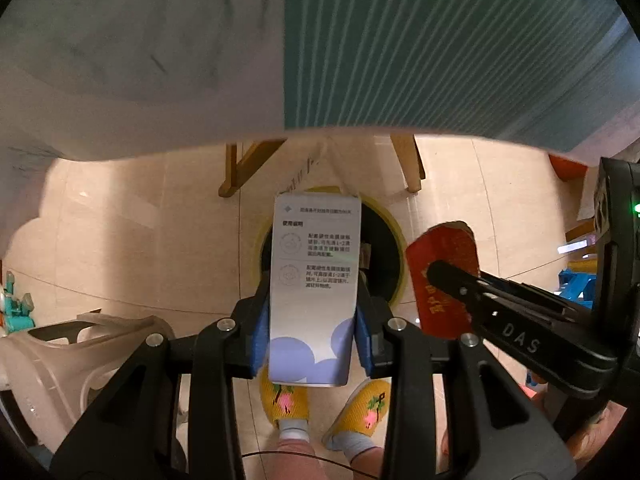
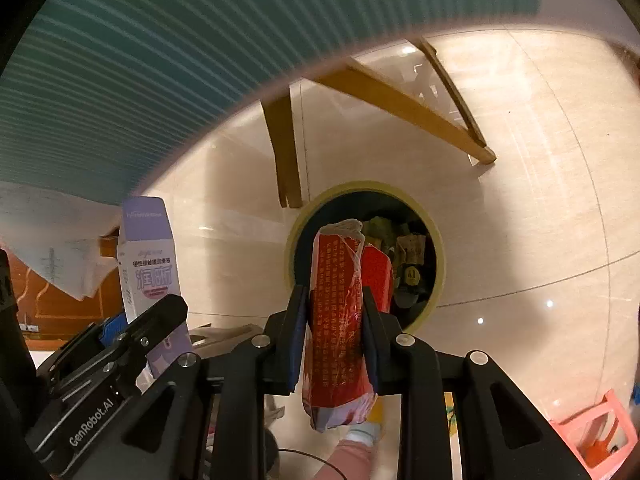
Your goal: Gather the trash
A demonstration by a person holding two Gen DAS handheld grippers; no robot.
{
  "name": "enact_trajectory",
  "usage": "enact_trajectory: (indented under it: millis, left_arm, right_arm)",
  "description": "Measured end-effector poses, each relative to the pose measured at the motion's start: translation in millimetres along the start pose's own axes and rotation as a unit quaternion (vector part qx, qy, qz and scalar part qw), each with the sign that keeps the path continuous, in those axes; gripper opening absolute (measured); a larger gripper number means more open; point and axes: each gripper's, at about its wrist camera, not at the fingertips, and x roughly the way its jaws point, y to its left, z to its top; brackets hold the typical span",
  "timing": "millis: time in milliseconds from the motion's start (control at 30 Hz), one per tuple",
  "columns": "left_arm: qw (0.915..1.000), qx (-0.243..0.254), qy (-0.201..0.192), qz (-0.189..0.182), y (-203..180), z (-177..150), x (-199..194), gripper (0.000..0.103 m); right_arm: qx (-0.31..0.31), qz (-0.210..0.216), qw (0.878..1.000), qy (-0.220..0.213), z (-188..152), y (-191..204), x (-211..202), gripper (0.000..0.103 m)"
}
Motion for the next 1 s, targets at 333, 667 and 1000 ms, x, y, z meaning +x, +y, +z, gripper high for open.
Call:
enact_trajectory:
  millis: [333,667,1000]
  left_arm:
    - [1.0000,0.001,-0.004,-0.008,7,-3,67,0.058]
    - [0.9999,-0.007,-0.007,-0.004,20,-3,74,0.059]
    - [0.9997,0.000,-0.024,0.011,25,-2,26,0.059]
  right_arm:
    - [-0.016,-0.006,1.000,-0.019,0,-14,60,0.049]
    - [-0.027,-0.016,0.999,-0.033,-7,-17,54,0.052]
    - [-0.031,-0.019,0.998,-0.057,-9,-3,20,0.052]
